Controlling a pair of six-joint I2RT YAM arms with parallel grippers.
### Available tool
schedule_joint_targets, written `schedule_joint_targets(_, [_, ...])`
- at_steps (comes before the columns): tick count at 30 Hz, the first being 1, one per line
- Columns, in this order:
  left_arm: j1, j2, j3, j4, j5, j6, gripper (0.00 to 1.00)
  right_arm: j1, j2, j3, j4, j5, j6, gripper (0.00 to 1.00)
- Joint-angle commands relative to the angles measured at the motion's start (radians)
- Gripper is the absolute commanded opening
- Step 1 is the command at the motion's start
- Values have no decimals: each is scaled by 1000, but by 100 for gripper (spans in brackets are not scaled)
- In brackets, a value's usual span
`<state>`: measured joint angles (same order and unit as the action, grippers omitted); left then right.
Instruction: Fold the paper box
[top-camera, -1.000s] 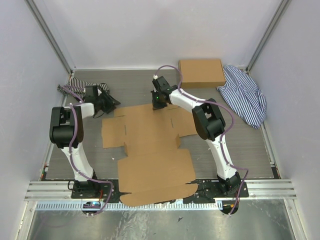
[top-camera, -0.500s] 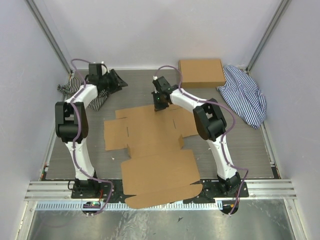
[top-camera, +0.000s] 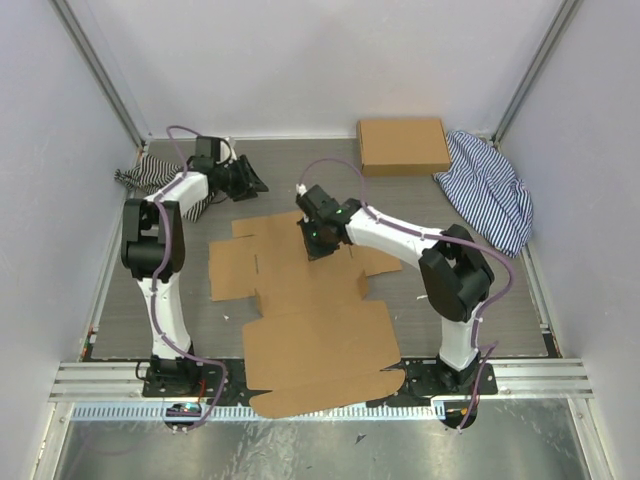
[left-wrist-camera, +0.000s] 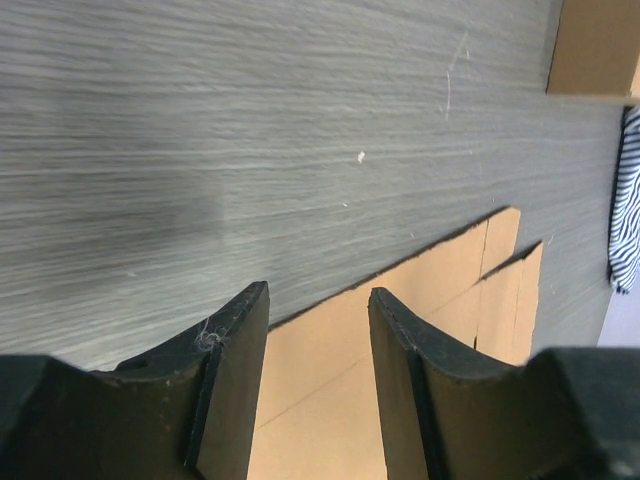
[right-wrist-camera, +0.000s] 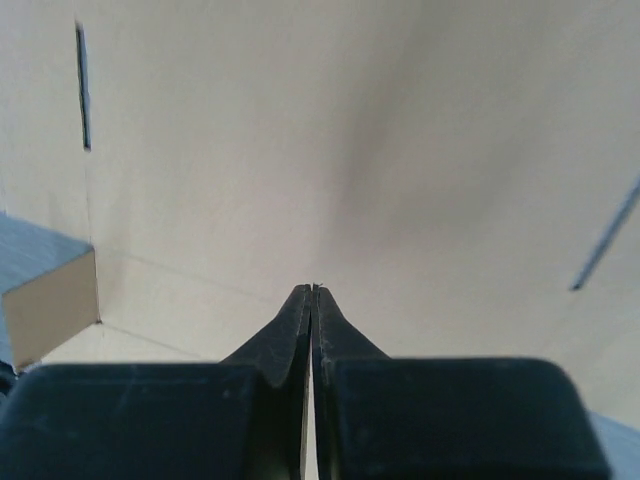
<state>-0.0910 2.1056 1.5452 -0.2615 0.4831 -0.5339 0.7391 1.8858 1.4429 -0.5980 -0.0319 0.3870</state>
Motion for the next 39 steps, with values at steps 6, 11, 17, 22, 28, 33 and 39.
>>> schedule_joint_targets(6, [-37, 32, 22, -25, 29, 28, 51, 117, -32, -111, 29, 65, 151, 1])
schedule_joint_targets(11, [-46, 79, 83, -84, 28, 73, 51, 145, -21, -151, 57, 49, 185, 1])
schedule_joint_targets(17, [-67, 131, 174, -309, -29, 144, 49, 152, -35, -201, 61, 56, 201, 1])
schedule_joint_targets(22, [-75, 108, 156, -428, -86, 171, 48, 152, -50, -228, 59, 64, 199, 1])
schedule_joint_targets(28, [-103, 50, 114, -488, -86, 191, 47, 152, -27, -240, 68, 69, 192, 1])
schedule_joint_targets(33, [-124, -20, 57, -479, -64, 188, 47, 152, -3, -236, 77, 84, 187, 1])
schedule_joint_targets(39, [-143, -88, -38, -421, 22, 161, 45, 152, 19, -233, 96, 80, 185, 1])
